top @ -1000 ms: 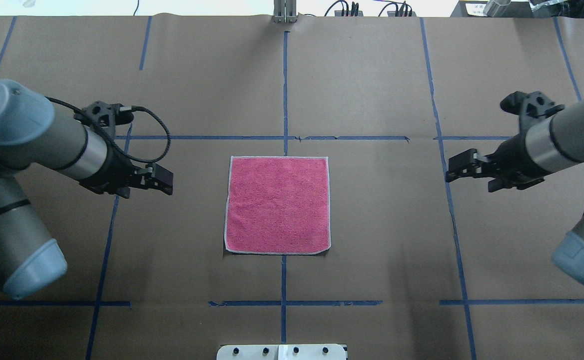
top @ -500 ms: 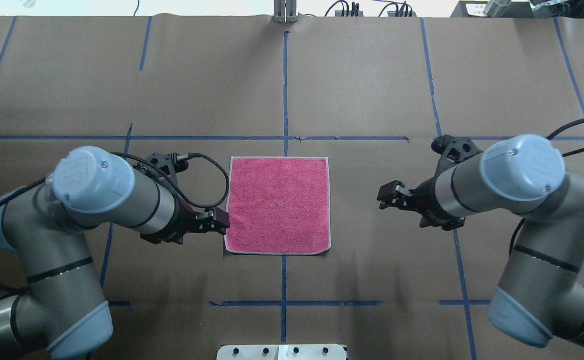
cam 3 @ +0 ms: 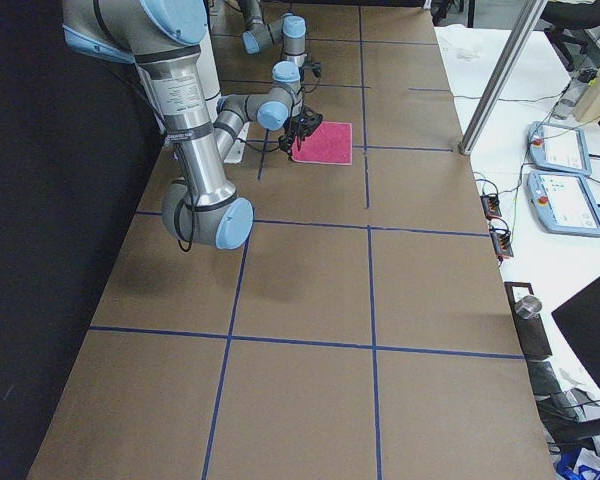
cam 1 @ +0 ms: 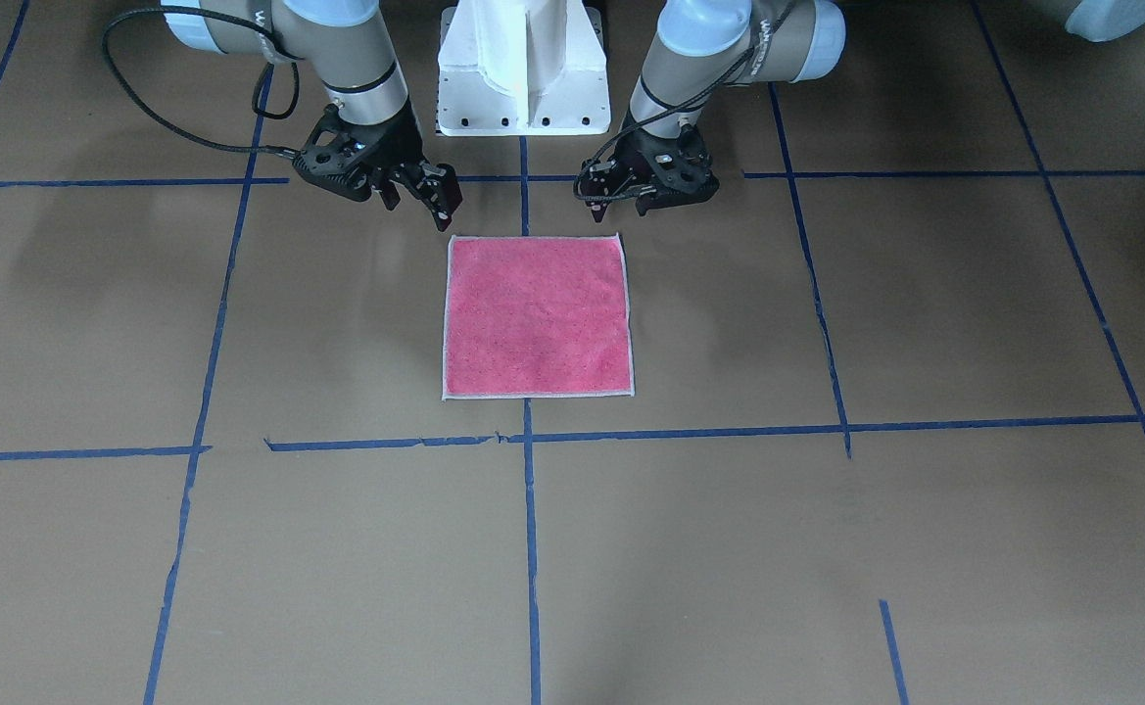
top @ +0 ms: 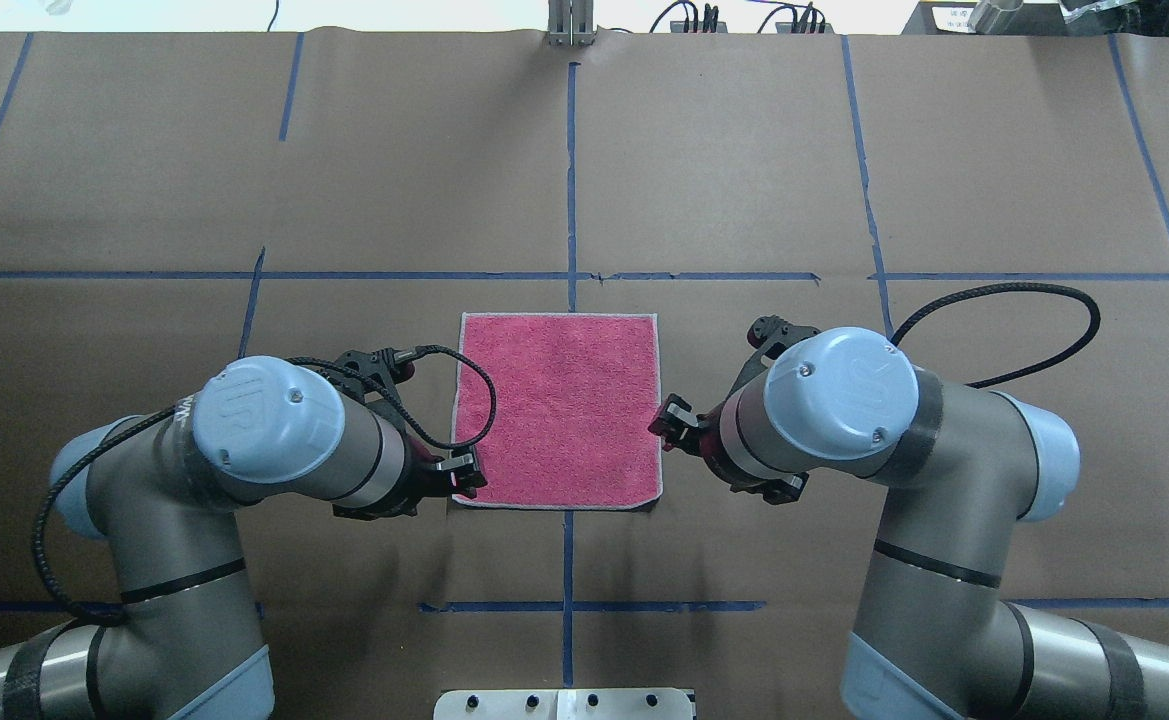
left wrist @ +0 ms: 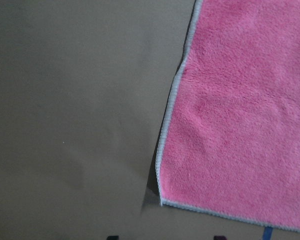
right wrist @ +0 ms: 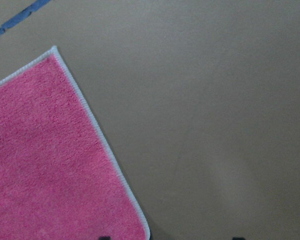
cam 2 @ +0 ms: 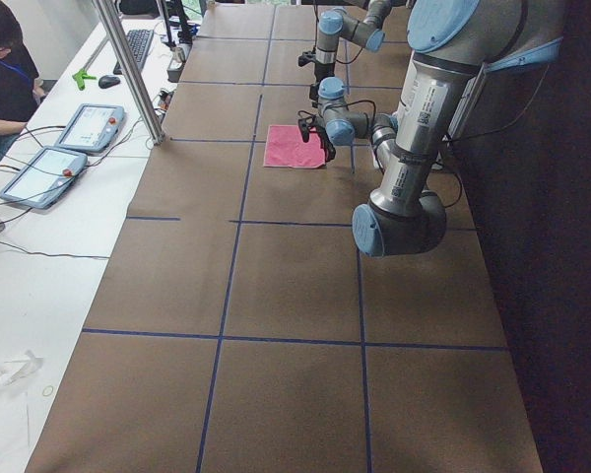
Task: Fold towel twice with both arms
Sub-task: 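Move the left gripper and right gripper down to the towel's near corners, then close both grippers on the near corners of the pink towel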
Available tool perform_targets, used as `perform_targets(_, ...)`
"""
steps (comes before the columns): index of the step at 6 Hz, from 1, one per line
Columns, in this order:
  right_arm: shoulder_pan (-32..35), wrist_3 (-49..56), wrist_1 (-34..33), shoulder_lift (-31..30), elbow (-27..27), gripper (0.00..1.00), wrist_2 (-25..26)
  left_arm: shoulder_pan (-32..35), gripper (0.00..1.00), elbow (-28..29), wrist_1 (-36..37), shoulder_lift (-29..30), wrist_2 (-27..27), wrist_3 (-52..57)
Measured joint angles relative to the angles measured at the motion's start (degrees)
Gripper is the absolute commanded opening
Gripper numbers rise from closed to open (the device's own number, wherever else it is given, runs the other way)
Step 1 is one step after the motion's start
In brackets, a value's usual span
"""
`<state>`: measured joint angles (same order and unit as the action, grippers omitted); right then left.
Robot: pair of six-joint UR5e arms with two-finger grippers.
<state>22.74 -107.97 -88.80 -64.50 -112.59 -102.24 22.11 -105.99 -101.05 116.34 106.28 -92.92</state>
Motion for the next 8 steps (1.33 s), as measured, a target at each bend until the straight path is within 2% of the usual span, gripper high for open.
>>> perform_targets(2,-1.5,-2.1,-0.3,2.4,3.1,0.78,1.6,0.0,0.59,2.4,0.0,1.3,-0.3,-0.5)
perform_targets(3,-2.4,-2.3,-0.4,2.7,3.7,0.79,2.2,0.0,0.59,3.3,-0.1,1.4,-0.3,-0.5)
perform_targets(4,-3.0,-2.4,-0.4,2.7,3.9,0.79,2.4,-0.1,0.54,4.2,-0.3,1.5,-0.3,-0.4)
perform_targets(5,-3.1,-2.4,-0.4,2.7,3.9,0.79,2.5,-0.1,0.47,4.8,-0.4,1.5,-0.2,-0.4)
perform_targets(7,-3.3,-2.4,-0.4,2.5,3.9,0.79,2.5,-0.2,0.15,5.2,-0.4,1.7,-0.2,-0.4)
perform_targets(8,-3.3,-2.4,-0.3,2.4,3.9,0.79,2.5,-0.2,0.08,5.2,-0.2,1.8,-0.2,-0.4)
